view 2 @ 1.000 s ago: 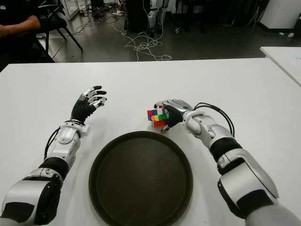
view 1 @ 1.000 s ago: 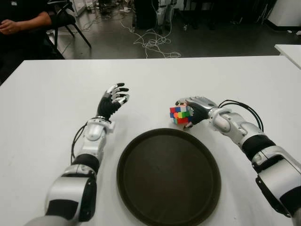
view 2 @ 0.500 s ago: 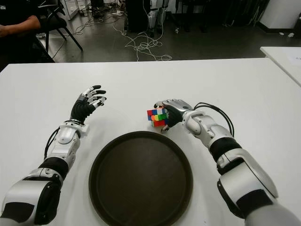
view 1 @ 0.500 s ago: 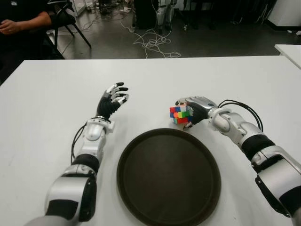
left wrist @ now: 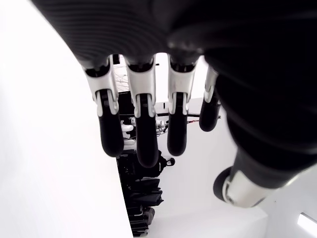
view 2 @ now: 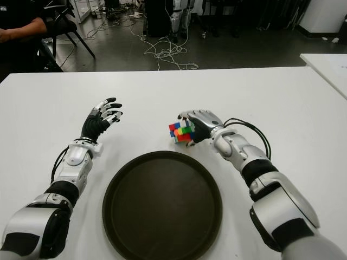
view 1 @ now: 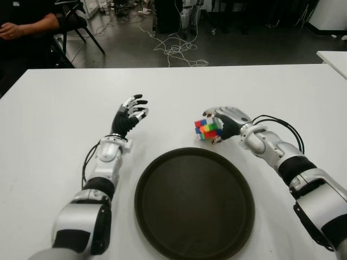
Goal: Pick up the Rubik's Cube and put it in the plate
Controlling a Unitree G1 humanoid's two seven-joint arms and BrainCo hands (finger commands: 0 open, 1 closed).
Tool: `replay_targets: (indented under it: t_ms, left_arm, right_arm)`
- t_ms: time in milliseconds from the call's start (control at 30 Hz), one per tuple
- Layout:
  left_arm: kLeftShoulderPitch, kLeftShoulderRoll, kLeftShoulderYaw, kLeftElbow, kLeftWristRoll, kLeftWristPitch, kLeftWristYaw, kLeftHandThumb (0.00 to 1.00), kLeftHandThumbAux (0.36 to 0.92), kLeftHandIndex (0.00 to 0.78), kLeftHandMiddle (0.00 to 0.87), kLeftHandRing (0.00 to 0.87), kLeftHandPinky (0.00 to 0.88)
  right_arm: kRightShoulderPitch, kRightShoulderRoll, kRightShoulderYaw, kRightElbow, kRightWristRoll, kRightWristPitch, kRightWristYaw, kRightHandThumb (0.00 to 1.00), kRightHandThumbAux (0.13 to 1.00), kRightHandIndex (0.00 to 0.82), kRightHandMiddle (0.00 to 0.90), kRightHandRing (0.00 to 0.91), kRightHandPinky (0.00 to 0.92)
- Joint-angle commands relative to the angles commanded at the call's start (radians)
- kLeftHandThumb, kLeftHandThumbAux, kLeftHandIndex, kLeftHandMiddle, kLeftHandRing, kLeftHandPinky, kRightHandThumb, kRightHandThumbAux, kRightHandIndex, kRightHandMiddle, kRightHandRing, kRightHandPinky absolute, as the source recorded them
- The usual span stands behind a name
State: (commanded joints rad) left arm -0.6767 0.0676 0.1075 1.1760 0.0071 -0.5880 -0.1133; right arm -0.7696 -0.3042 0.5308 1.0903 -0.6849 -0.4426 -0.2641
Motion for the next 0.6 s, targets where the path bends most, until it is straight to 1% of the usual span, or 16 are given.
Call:
replay_targets:
  t_ms: [133, 267, 467, 600]
  left_arm:
    - [0.000, 0.000, -0.001, -0.001, 0.001, 0.001, 0.002, 0.312, 0.721, 0.201, 0.275, 0.300, 0.308]
    - [0.001, 0.001, -0.001, -0.002, 0.000, 0.004, 0.001, 0.305, 0.710, 0.195, 0.273, 0.299, 0.311]
    - [0.000, -0.001, 0.003, -0.002, -0.005, 0.008, -0.001, 0.334, 0.707, 0.189, 0.272, 0.305, 0.334]
    - [-0.002, -0.001, 0.005, -0.001, -0.007, 0.014, 0.001, 0.344, 0.708, 0.187, 0.279, 0.309, 0.342]
  right_arm:
    - [-0.004, 0.004, -0.001, 0.012, 0.004, 0.010, -0.008, 0.000, 0.882, 0.514, 0.658, 0.678, 0.671]
    - [-0.007, 0.007, 0.000, 0.020, 0.002, 0.024, -0.015, 0.000, 0.876, 0.522, 0.663, 0.683, 0.676]
    - [-0.010, 0.011, 0.003, 0.028, -0.002, 0.047, -0.029, 0.000, 0.873, 0.528, 0.666, 0.686, 0.678]
    - [-0.009, 0.015, -0.005, 0.033, 0.008, 0.054, -0.036, 0.000, 0.874, 0.515, 0.657, 0.680, 0.677]
